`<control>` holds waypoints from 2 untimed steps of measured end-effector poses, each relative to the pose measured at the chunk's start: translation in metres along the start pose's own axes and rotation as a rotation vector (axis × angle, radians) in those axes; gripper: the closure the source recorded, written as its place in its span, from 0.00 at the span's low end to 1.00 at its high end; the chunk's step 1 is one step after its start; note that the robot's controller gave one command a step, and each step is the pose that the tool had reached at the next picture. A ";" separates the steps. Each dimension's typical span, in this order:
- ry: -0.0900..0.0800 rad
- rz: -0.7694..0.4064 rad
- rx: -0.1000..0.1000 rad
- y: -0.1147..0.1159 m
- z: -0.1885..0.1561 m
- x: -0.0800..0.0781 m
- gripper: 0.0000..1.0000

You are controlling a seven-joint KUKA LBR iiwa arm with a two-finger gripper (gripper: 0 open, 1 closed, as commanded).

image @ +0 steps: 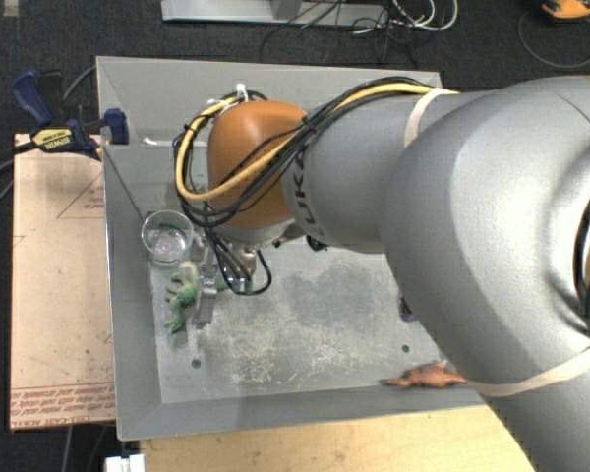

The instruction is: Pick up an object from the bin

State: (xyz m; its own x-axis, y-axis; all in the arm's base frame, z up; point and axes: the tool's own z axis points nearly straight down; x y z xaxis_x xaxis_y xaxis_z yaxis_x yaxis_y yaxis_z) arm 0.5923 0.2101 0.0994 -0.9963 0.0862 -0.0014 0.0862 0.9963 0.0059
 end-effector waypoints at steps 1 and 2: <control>-0.008 -0.227 0.014 0.003 0.011 -0.022 0.00; -0.015 0.084 0.014 0.029 0.025 -0.013 1.00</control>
Offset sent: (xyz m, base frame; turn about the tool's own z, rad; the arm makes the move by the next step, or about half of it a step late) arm 0.0084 0.0389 -0.0294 0.0782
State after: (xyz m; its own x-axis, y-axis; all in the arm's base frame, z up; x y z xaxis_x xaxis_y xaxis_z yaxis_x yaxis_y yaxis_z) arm 0.6079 0.2378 0.0745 -0.9854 0.1693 -0.0161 0.1694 0.9855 -0.0075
